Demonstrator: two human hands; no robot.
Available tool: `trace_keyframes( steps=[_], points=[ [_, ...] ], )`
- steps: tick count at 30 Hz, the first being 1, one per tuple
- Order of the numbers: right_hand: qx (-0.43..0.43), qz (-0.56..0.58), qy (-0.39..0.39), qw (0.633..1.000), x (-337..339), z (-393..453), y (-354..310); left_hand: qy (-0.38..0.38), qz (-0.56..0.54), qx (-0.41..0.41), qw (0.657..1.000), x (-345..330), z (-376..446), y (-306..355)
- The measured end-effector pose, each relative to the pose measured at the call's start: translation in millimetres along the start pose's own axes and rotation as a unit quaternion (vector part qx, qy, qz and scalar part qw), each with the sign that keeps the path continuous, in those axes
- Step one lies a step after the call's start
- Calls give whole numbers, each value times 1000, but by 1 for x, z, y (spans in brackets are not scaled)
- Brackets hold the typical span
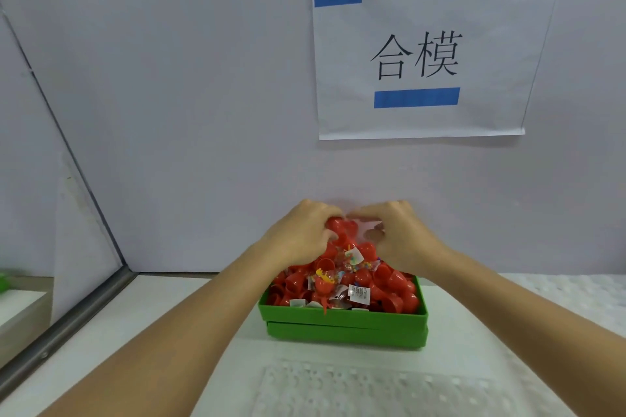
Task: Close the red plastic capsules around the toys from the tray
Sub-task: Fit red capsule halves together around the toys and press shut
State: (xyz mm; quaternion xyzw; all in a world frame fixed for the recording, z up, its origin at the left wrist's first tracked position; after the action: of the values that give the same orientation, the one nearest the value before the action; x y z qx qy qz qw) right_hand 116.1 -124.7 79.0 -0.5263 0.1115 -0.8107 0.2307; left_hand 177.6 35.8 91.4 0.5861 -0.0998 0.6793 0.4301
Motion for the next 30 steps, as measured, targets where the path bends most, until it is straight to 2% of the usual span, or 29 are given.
trace_keyframes(
  steps=[4, 8, 15, 23, 27, 30],
  points=[
    [-6, 9, 48, 999, 9, -15, 4, 101, -68, 92, 988, 0, -24, -21],
    [-11, 18, 68, 997, 15, -45, 8, 110, -97, 178, 973, -14, -56, -45],
    [-38, 37, 86, 995, 24, -106, 7, 126, -107, 163, 973, -32, -83, -46],
    [-93, 73, 127, 985, 36, -172, 8, 188, -149, 133, 962, -15, -113, -12],
    [-111, 110, 169, 973, 40, -217, 5, 208, -233, 132, 941, -17, -153, 15],
    [-128, 126, 168, 969, 38, -256, 8, 195, -294, 125, 927, -28, -199, 30]
  ],
)
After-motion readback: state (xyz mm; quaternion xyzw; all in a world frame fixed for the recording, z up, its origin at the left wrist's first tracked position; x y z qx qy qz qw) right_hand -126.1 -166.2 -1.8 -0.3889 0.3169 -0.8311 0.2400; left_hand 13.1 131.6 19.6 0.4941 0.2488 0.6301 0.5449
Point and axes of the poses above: each hand's wrist, its own z-axis towards the middle knuckle, its own x-axis out of the back of the hand, y = z × x, the point moved 2 cm from there along z, towards the middle knuckle, and after that the axes turned 6 degrees about -z, right-handed, at the moved point
